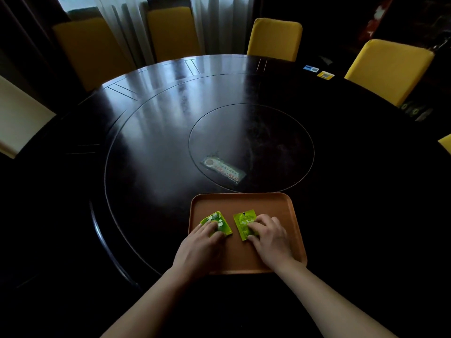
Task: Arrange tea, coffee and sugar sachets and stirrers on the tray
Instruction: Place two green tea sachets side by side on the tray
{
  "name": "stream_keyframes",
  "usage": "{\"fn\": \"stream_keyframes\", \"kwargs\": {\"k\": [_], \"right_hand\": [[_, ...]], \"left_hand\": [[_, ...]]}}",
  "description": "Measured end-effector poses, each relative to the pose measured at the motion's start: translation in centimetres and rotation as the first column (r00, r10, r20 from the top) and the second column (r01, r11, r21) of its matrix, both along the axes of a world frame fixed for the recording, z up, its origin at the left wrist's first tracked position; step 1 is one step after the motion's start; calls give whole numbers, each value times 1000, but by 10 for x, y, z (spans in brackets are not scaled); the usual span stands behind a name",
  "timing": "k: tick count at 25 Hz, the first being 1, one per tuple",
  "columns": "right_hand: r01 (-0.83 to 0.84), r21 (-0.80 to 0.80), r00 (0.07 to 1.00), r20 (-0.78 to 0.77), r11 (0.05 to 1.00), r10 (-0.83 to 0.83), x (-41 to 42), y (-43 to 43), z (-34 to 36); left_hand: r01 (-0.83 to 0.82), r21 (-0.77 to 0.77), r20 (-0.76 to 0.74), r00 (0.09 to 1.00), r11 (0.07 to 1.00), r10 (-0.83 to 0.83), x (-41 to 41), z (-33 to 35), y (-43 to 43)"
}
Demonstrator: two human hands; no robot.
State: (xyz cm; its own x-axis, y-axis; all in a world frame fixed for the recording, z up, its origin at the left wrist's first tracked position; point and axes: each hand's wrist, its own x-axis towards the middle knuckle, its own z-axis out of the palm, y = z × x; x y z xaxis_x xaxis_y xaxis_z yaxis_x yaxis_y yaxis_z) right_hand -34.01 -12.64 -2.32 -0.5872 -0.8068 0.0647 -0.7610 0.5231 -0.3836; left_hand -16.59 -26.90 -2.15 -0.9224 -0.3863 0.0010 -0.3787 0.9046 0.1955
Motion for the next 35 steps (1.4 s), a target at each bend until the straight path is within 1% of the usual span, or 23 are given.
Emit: {"fn": "stream_keyframes", "kwargs": {"k": [2,4,6,9,11,12,13,14,15,16,17,18,19,20,21,22,23,24,25,26,27,30,35], "right_hand": [[11,-2,1000,15,1000,-11,-2,-7,2],[-13,-1,1000,4,1000,13,-4,-6,1],[-60,31,996,-59,998,62,-4,-4,-1],[-46,137,986,-152,990,67,2,-13,2],[-37,109,980,-189,993,57,6,-22,3],[-51,56,982,-178,997,60,5,-25,5],[-37,-41,992,-122,998,31,4,-25,8],[34,-156,999,-6,987,-36,3,-25,10],[151,-235,978,178,960,-110,1,-25,13],[309,-268,899,394,912,-189,0,-25,16],[455,-223,768,588,862,-254,-2,-26,17],[530,-133,653,694,837,-303,-3,-26,16],[530,-54,622,703,846,-345,-3,-23,16],[475,4,699,606,880,-380,-5,-19,14],[400,50,811,446,915,-379,-5,-12,12],[329,68,897,289,942,-334,-6,-5,11],[245,33,952,181,969,-247,-8,0,10],[143,-17,984,106,990,-140,-9,3,10],[42,-22,998,48,999,-41,-10,4,9],[-24,12,1000,9,1000,24,-9,3,9],[-47,45,999,-12,998,47,-9,0,7],[-21,52,998,-63,998,24,-5,-15,1],[28,35,997,-76,999,-26,2,-43,-4]], "left_hand": [[-27,9,19,999,1000,26,-2,-2,-12],[-38,-21,63,997,999,39,-3,-3,-16],[-23,-69,79,996,997,28,-3,-4,-14],[-41,-80,89,995,996,48,-4,-8,-11],[-56,-63,92,994,996,61,-5,-8,-11],[-57,-52,84,995,997,61,-5,-8,-12],[-60,-44,74,995,997,63,-4,-8,-12],[-63,-38,68,995,997,66,-3,-8,-12],[-66,-38,57,996,997,68,-2,-8,-13],[-68,-38,44,997,997,70,-2,-8,-14],[-70,-35,29,997,997,71,-3,-9,-15],[-70,-33,18,997,997,71,-4,-10,-16],[-67,-41,13,998,997,67,-4,-11,-15],[-63,-51,13,998,997,64,-3,-11,-14],[-63,-59,10,998,996,64,-1,-11,-13],[-67,-67,1,998,995,67,1,-11,-13],[-69,-74,-6,998,995,69,3,-12,-12],[-67,-75,-6,998,995,67,5,-12,-11],[-64,-74,-4,998,995,64,6,-12,-10],[-62,-70,4,998,996,63,6,-12,-10],[-63,-71,8,998,995,64,6,-11,-10],[-78,-83,8,997,993,79,4,-9,-12],[-108,-93,-2,994,990,108,-3,-5,-22]]}}
